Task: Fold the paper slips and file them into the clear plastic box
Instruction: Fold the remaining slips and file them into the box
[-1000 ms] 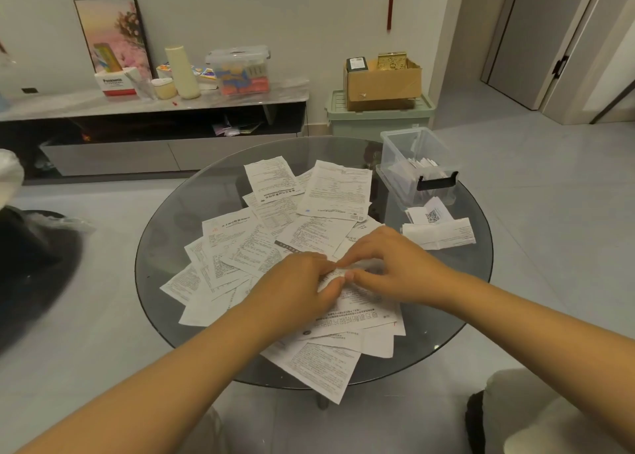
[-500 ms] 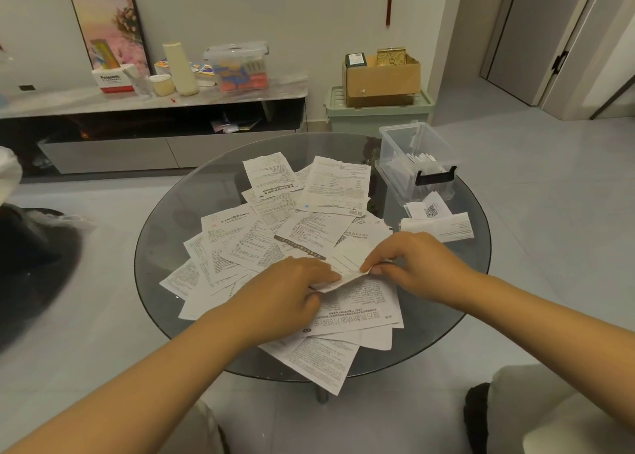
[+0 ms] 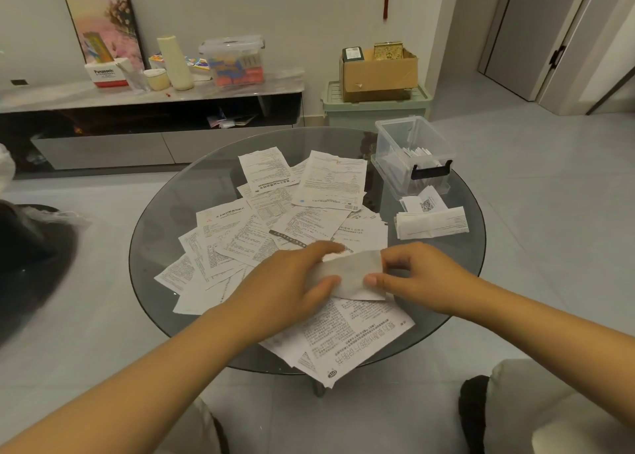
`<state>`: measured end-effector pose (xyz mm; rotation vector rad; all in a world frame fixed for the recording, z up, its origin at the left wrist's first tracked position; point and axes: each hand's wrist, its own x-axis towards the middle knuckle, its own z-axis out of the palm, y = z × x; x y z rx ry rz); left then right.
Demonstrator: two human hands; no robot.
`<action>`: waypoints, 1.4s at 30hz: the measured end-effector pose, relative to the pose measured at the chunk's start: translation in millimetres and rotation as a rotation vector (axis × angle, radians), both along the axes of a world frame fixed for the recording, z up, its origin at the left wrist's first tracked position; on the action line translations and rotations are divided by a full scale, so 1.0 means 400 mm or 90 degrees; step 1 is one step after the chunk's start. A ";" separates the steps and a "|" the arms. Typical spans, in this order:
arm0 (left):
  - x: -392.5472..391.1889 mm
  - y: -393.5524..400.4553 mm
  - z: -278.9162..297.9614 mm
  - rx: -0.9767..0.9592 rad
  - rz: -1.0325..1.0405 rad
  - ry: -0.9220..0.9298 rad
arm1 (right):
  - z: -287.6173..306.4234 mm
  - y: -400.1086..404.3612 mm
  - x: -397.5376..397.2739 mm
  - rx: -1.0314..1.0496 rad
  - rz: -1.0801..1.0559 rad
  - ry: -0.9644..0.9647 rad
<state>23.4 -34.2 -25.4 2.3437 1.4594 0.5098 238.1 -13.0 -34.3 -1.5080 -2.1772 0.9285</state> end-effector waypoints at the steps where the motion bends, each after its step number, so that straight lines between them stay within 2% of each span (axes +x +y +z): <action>1: 0.001 0.004 -0.003 -0.014 0.012 -0.007 | -0.003 0.001 -0.001 -0.011 -0.013 0.012; 5: 0.007 0.021 -0.022 -0.058 0.050 -0.039 | -0.017 -0.001 -0.006 -0.009 -0.068 0.028; 11: 0.030 0.024 -0.051 -0.040 0.065 -0.003 | -0.028 -0.007 -0.019 0.069 -0.109 0.049; 16: 0.048 0.019 -0.047 0.049 0.099 0.076 | -0.028 -0.011 -0.019 0.111 -0.112 0.042; 18: 0.052 0.012 -0.046 0.084 0.064 0.086 | -0.027 -0.014 -0.019 0.092 -0.118 0.015; 22: 0.053 0.007 -0.059 0.078 -0.025 0.077 | -0.018 -0.015 -0.016 0.029 -0.116 -0.022; 25: 0.052 0.008 -0.057 0.036 -0.035 0.069 | 0.002 -0.019 -0.014 -0.043 -0.089 -0.012; 28: 0.046 0.012 -0.049 0.017 -0.049 0.111 | 0.029 -0.025 -0.002 -0.129 -0.034 0.002; 31: 0.046 0.012 -0.045 0.005 -0.066 0.149 | 0.036 -0.021 0.010 -0.117 0.009 -0.028; 35: 0.051 0.017 -0.041 0.003 -0.046 0.074 | 0.007 -0.002 0.004 -0.041 -0.030 -0.037; 42: 0.068 0.037 -0.042 -0.073 0.091 -0.024 | -0.024 0.026 -0.024 0.052 -0.113 -0.071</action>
